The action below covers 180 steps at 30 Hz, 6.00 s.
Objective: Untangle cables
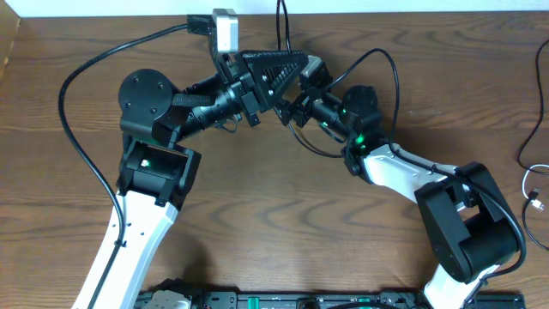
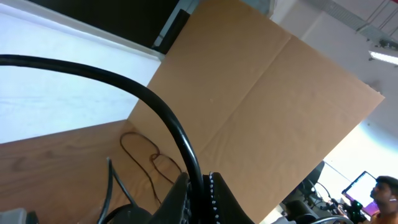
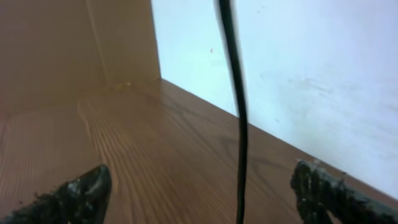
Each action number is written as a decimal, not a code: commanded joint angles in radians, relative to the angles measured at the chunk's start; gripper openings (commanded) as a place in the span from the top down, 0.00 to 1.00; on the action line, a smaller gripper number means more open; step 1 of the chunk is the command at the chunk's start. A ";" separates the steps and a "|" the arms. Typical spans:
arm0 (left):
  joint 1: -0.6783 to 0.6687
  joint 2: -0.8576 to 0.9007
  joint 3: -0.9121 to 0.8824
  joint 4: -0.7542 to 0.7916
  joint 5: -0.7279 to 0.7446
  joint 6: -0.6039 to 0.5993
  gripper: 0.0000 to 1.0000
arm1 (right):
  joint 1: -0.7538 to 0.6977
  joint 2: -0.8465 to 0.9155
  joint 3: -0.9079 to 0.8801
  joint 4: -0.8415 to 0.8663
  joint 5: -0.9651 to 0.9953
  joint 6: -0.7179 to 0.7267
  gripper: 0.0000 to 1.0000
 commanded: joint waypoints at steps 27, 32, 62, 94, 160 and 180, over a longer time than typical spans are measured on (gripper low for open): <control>-0.002 -0.008 0.016 0.005 0.042 -0.029 0.92 | -0.014 0.078 0.146 0.108 0.174 0.307 0.99; -0.002 -0.008 0.016 0.005 0.042 -0.029 0.93 | -0.018 0.078 0.146 0.064 0.179 0.315 0.99; -0.002 0.103 0.016 -0.494 -0.209 0.414 0.64 | -0.620 0.055 0.173 0.635 0.141 1.145 0.99; -0.034 0.119 0.016 -0.521 -0.209 0.411 0.64 | -0.610 0.010 0.174 -1.148 0.479 0.366 0.99; -0.036 0.126 0.015 -0.602 -0.210 0.410 0.63 | -1.221 0.356 1.534 -1.884 0.659 0.355 0.99; -0.036 0.126 0.016 -0.609 -0.210 0.411 0.63 | -1.231 0.654 1.523 -2.274 0.483 0.374 0.01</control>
